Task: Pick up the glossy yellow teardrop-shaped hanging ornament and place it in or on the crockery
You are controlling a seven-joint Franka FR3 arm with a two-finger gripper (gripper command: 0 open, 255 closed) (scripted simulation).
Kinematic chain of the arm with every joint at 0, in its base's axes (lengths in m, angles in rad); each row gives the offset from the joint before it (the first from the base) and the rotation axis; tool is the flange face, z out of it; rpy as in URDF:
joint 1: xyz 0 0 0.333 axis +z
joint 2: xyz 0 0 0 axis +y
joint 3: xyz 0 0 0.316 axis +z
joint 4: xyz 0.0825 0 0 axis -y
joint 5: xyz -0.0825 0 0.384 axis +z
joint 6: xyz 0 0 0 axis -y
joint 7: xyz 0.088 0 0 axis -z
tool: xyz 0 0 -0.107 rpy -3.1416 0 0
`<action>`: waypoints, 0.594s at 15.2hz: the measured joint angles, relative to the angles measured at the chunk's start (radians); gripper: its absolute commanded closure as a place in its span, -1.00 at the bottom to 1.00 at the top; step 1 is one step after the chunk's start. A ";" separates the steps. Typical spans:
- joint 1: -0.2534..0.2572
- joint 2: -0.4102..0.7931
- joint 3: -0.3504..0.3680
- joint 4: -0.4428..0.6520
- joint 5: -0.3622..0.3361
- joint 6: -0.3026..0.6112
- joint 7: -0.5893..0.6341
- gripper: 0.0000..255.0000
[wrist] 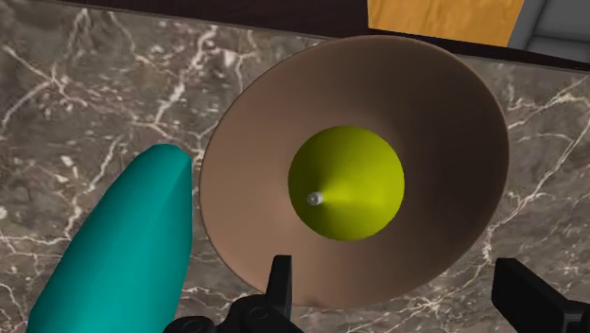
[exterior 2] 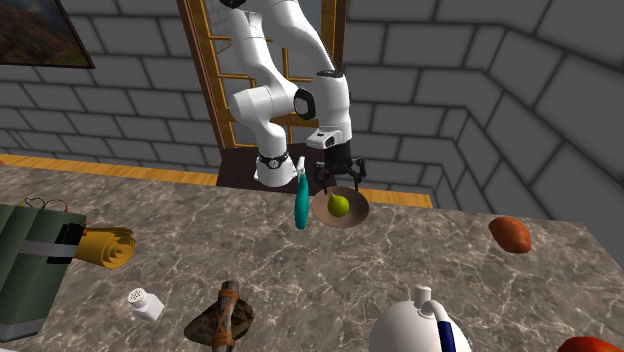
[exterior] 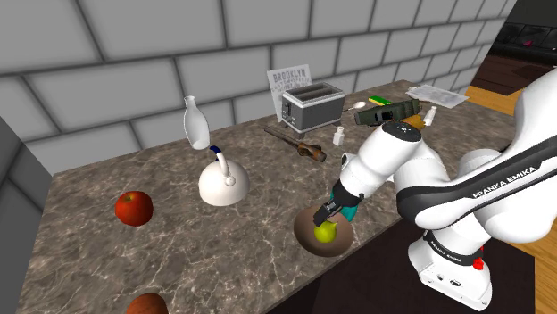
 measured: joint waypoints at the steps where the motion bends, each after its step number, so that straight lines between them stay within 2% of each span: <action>1: 0.006 -0.041 -0.008 0.003 0.000 -0.045 -0.002 -1.00; 2: 0.017 -0.096 -0.016 0.006 0.002 -0.101 -0.002 -1.00; 4: 0.022 -0.138 -0.027 0.008 0.001 -0.147 -0.006 -1.00; 9: 0.026 -0.152 -0.028 0.009 0.002 -0.164 -0.005 -1.00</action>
